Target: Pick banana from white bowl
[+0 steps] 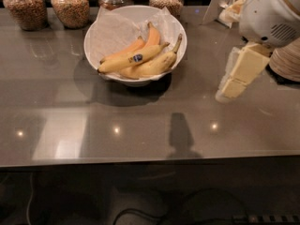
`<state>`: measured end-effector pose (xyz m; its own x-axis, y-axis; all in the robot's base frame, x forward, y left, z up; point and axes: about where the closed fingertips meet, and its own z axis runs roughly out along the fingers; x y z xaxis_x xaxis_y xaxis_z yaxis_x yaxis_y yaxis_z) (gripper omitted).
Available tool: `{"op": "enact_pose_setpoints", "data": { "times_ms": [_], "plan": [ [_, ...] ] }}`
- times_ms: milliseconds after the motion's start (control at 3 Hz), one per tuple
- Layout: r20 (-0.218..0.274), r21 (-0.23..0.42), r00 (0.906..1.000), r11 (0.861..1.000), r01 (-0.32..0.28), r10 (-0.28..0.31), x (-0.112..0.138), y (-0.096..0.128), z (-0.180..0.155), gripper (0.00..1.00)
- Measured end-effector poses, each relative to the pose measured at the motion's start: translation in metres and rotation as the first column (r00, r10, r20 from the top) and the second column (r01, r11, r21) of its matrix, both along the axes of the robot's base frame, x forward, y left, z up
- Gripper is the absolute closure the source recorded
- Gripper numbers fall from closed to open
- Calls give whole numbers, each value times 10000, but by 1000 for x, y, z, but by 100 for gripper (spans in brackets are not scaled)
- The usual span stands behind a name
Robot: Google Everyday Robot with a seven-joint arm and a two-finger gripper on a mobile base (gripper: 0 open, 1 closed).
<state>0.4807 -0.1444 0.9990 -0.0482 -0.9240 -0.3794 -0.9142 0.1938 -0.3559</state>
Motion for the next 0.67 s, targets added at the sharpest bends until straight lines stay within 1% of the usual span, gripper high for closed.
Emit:
{"op": "enact_pose_setpoints", "data": {
  "times_ms": [333,667],
  "plan": [
    [663,734,9946,9937,-843,794,28,48,13,0],
    [1332,1127,9784,9783,-1737,1583,61,93,17,0]
  ]
}}
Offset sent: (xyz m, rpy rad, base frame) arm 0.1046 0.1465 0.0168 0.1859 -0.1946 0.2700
